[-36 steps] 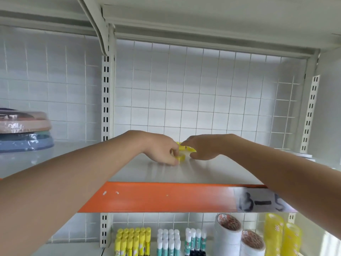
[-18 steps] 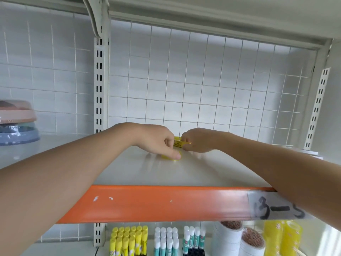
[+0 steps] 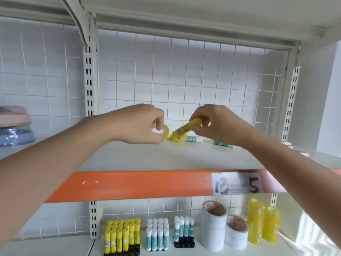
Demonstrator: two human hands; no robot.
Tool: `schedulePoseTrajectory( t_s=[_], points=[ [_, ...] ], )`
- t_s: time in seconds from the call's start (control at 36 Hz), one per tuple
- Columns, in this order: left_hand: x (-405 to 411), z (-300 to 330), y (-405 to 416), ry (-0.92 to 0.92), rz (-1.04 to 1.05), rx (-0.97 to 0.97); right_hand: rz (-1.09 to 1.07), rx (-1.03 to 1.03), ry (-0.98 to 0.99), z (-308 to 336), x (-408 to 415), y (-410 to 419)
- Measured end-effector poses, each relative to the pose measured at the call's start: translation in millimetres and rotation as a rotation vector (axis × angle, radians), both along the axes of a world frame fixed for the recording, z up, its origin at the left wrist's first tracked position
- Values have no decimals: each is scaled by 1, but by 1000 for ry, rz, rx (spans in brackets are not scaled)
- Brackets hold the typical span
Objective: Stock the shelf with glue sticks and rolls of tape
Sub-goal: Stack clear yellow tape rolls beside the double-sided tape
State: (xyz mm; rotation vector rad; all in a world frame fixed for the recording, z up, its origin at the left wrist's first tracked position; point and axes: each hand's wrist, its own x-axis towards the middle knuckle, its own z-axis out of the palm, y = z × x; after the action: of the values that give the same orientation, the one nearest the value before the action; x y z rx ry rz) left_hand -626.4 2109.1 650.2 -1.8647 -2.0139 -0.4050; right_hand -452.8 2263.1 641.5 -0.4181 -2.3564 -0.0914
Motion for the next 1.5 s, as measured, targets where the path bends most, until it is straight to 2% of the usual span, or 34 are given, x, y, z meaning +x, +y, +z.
schedulePoseTrajectory(
  t_s=[0.19, 0.28, 0.42, 0.61, 0.83, 1.08, 1.22, 1.5],
  points=[
    [71, -36, -41, -6, -106, 334, 214, -273, 400, -47, 80, -40],
    [97, -64, -58, 30, -195, 436, 314, -285, 457, -79, 104, -55],
    [121, -126, -71, -21, -243, 479, 382, -283, 482, -140, 131, -73],
    [127, -230, -67, -239, -150, 392, 310, -447, 448, -230, 122, -81],
    [89, -327, -50, -453, -30, 267, 199, -609, 341, -311, 79, -66],
    [47, -383, -38, -542, -3, 214, 100, -574, 215, -357, 32, -64],
    [24, -404, -27, -534, 13, 206, 25, -572, 166, -378, 4, -65],
    [-22, -450, -9, -507, 33, 56, -198, -583, 81, -404, -39, -74]
  ],
)
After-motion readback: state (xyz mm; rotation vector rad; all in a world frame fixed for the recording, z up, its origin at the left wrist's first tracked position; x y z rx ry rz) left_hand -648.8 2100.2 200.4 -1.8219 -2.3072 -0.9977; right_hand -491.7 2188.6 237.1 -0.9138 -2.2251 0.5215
